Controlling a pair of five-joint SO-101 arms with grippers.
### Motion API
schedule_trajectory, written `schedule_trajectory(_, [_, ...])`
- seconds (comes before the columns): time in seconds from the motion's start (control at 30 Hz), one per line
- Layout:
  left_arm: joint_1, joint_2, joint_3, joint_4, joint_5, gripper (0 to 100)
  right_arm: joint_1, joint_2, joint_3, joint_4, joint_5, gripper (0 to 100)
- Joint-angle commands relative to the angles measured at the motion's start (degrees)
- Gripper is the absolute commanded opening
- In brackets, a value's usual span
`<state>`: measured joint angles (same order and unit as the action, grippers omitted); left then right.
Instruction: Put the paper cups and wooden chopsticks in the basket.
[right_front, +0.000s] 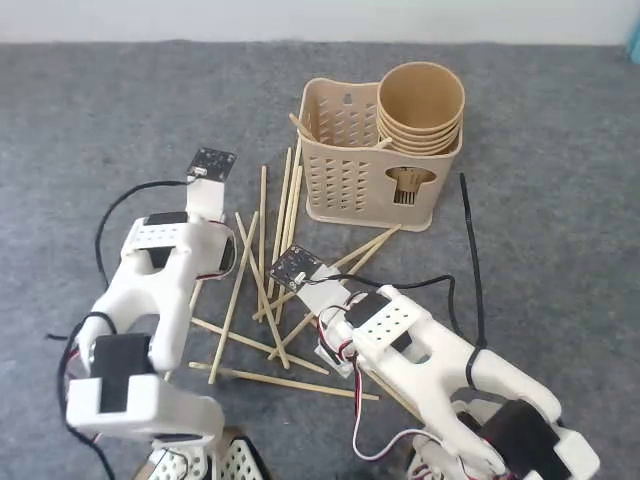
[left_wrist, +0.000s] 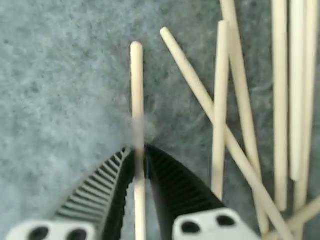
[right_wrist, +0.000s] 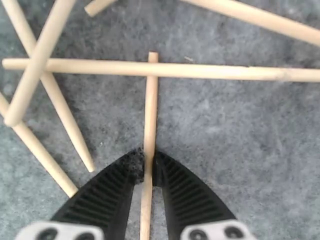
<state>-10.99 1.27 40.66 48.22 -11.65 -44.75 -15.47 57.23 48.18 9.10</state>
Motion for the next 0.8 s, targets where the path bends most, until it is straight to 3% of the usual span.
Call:
schedule_trajectory(0.0, [-0.3,-11.6,-1.7,5.2,-0.3,1,0.4,-4.0,-0.4,1.5,0.3,0.9])
schedule_trajectory(0.13, [0.8,-22.7,-1.2,9.0,0.1,1,0.6,-14.7,-0.4,7.9,0.8,0.9])
schedule_trajectory(0.23, [2.5,-29.6,1.3,9.8,5.8,1,2.3,-25.4,-0.5,13.6,0.9,0.8])
schedule_trajectory(0.5, [8.8,-38.6,8.8,0.6,20.6,1,6.7,-41.1,-4.1,26.1,6.6,0.8])
schedule_trajectory(0.77, [7.8,-38.2,13.6,-10.8,26.7,1,8.2,-43.1,-13.3,27.6,6.2,0.8])
